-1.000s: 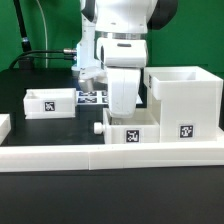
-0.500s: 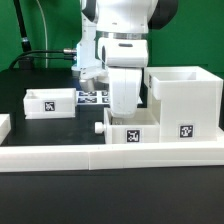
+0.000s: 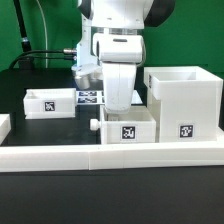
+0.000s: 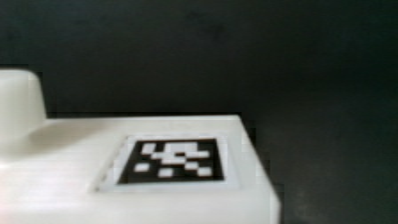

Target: Assemble drawer

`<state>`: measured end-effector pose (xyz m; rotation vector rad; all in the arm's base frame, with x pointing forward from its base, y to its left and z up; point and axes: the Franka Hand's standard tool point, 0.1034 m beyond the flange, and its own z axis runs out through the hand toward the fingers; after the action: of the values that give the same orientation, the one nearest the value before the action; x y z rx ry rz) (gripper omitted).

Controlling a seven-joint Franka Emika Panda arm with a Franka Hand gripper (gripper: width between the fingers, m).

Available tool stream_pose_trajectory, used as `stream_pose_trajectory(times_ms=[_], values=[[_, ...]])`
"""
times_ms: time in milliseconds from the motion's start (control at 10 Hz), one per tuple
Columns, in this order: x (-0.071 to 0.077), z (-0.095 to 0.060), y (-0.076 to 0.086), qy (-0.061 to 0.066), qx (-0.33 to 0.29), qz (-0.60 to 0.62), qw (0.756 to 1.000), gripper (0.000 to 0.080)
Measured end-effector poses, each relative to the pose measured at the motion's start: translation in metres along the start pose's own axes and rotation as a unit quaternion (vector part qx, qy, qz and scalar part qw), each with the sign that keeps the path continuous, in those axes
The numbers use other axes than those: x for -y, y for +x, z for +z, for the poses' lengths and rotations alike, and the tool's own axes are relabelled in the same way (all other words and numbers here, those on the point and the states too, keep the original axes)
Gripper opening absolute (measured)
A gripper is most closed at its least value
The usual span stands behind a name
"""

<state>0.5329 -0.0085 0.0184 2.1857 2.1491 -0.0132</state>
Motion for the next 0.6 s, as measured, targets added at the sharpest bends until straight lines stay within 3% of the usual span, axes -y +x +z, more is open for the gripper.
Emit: stream_pose_trajectory(times_ms=[600], values=[[0.0041, 0.0044, 0.0060, 0.006, 0.001, -0.001, 1.000, 0.0044]])
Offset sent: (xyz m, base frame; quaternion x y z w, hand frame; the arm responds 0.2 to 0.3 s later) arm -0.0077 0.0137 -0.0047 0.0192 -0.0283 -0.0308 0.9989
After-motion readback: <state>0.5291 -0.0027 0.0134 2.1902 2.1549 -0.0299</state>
